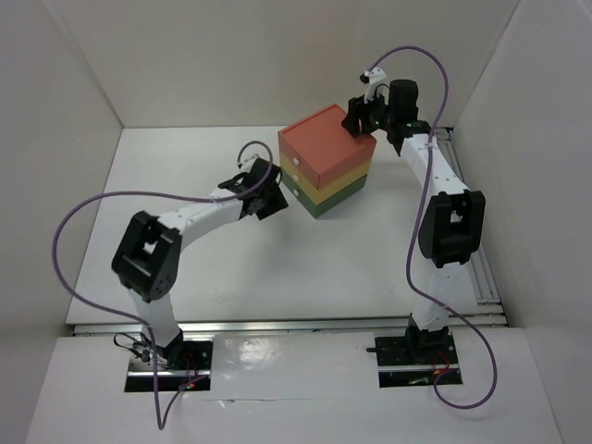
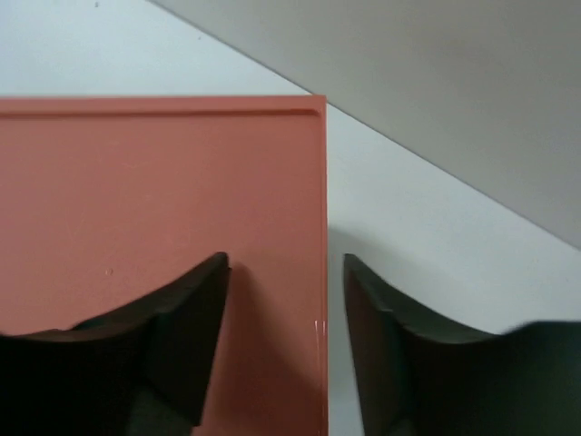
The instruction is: Organize the makeup
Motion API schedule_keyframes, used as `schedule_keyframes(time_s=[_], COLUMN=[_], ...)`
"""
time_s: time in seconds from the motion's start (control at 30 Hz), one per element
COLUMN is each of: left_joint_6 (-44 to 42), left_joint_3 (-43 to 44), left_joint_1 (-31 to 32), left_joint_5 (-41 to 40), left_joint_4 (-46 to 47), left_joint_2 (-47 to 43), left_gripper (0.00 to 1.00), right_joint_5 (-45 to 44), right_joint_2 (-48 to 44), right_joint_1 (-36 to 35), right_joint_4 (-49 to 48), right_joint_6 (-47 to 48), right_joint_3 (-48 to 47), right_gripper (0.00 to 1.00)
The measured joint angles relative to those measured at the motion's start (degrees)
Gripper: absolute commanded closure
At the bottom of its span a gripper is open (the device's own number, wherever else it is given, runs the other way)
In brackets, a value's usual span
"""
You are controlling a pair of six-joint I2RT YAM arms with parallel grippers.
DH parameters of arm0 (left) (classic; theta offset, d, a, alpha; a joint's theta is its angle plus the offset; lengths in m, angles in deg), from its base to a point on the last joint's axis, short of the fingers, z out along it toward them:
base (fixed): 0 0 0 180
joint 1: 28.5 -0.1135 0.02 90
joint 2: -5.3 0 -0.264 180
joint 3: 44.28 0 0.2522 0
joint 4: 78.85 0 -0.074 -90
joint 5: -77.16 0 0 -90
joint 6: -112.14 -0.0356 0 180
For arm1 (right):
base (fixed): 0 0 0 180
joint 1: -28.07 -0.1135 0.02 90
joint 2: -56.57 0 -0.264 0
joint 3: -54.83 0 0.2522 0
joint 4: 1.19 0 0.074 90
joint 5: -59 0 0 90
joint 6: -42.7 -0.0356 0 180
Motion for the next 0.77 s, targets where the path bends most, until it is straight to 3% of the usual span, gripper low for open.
schedule_keyframes(time_s=[0.07,0.1,0.13,0.17,0.3,0.4,0.5,0.67,0.77], left_joint_6=[0.02,-0.02,0.02,-0.09,-1.64,-3.34,-4.94,-7.65,-8.57], left_joint_3=[-2.47,-3.56,-4.48,-5.31,-6.40,-5.05,-3.69,-3.52,-3.52], left_joint_1=[-0.31,-0.42,-0.59,-0.72,-0.83,-0.83,-0.83,-1.05,-1.09], left_joint_5=[-2.62,-4.15,-5.53,-6.97,-10.56,-11.89,-12.55,-13.68,-14.43], left_joint_4=[-3.74,-6.03,-8.00,-9.94,-17.90,-23.23,-26.99,-30.62,-31.58], left_joint_2=[-6.29,-9.73,-12.94,-16.31,-28.20,-35.43,-40.79,-48.85,-51.54], left_gripper=[0.35,0.33,0.29,0.00,0.00,0.00,0.00,0.00,0.00], right_joint_5=[-1.95,-2.69,-3.56,-4.50,-12.04,-20.87,-27.98,-35.32,-36.02], right_joint_2=[0.42,0.52,0.52,0.52,-0.66,-5.29,-15.41,-36.74,-44.22], right_joint_1=[-0.09,-0.02,0.09,0.33,1.20,2.14,3.93,6.34,6.03], right_joint_4=[1.53,1.88,1.95,2.14,2.62,4.94,6.95,8.13,9.46], right_joint_6=[-2.27,-3.78,-5.05,-6.05,-9.46,-13.81,-18.88,-26.23,-28.85], right_joint_3=[-2.54,-3.93,-5.14,-6.82,-11.02,-8.02,4.83,34.53,42.42], right_gripper=[0.25,0.09,0.00,0.00,0.00,0.00,0.00,0.00,0.00])
